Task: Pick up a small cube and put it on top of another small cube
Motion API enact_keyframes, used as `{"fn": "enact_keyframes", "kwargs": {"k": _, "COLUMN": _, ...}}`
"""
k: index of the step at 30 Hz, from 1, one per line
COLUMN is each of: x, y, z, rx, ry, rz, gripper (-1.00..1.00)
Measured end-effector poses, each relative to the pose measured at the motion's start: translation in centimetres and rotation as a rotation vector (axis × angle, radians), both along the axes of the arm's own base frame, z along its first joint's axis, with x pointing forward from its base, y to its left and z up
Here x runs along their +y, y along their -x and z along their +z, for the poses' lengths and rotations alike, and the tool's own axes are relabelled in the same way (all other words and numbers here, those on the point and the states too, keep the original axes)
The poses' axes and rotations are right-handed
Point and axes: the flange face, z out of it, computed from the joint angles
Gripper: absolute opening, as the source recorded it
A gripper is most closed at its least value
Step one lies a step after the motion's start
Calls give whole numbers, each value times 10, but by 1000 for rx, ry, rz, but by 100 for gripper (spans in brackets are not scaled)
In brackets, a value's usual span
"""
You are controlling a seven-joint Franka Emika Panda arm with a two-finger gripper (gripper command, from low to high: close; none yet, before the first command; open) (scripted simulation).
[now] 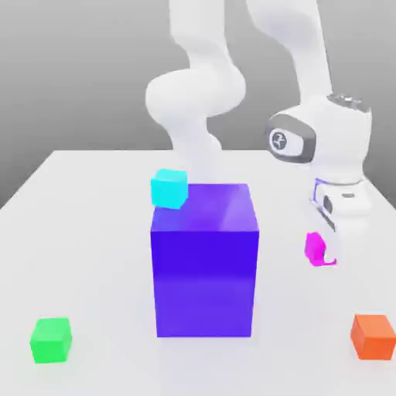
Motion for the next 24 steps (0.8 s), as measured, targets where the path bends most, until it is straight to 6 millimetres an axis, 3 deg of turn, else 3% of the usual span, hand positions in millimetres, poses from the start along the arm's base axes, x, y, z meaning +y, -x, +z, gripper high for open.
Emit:
{"fn": "enact_keyframes", "kwargs": {"k": 7, "x": -48, "y": -77, "z": 10, "rx": -55, "ry": -12, "rz": -437, "gripper": -100}}
{"fn": "enact_keyframes", "kwargs": {"k": 12, "x": -98, "y": -127, "z": 17, "rx": -95, "ry": -20, "rz": -753, "gripper": -100}}
{"fn": "enact_keyframes", "kwargs": {"k": 15, "x": -164, "y": -158, "z": 21, "rx": -95, "ry": -8, "rz": -991, "gripper": -100}}
{"fn": "enact_keyframes", "kwargs": {"k": 18, "x": -240, "y": -173, "z": 25, "rx": -77, "ry": 5, "rz": -1214, "gripper": -100}}
{"fn": "enact_keyframes", "kwargs": {"k": 21, "x": -314, "y": -173, "z": 30, "rx": -49, "ry": 9, "rz": -1413, "gripper": -100}}
{"fn": "enact_keyframes", "kwargs": {"k": 24, "x": -389, "y": -160, "z": 35, "rx": -15, "ry": 1, "rz": -1608, "gripper": -100}}
